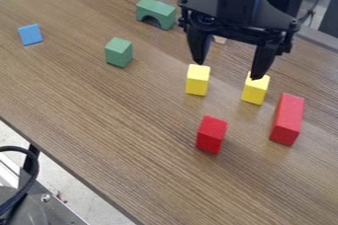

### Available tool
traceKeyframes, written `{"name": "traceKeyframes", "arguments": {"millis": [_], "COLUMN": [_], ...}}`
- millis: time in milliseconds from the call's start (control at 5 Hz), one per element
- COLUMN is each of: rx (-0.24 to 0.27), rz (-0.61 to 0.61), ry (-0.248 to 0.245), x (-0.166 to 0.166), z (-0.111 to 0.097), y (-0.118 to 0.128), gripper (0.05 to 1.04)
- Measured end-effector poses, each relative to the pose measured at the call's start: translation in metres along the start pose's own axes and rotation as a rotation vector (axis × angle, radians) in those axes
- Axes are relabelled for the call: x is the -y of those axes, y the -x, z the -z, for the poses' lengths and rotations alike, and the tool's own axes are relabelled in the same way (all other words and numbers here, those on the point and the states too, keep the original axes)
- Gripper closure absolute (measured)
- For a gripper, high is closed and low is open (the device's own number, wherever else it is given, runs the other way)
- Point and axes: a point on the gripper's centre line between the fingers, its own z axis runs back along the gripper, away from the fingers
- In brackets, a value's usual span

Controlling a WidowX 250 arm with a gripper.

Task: Move the green arch to the left

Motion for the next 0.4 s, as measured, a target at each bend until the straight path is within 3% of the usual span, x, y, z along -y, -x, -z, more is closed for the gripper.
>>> {"name": "traceKeyframes", "arguments": {"millis": [200,400], "rx": [-0.020,0.004], "rz": [0.000,-0.067], "ry": [-0.015,-0.017], "x": [-0.003,-0.014], "z": [0.006,0.006], "y": [0.004,-0.011], "gripper": [0.085,0.085]}}
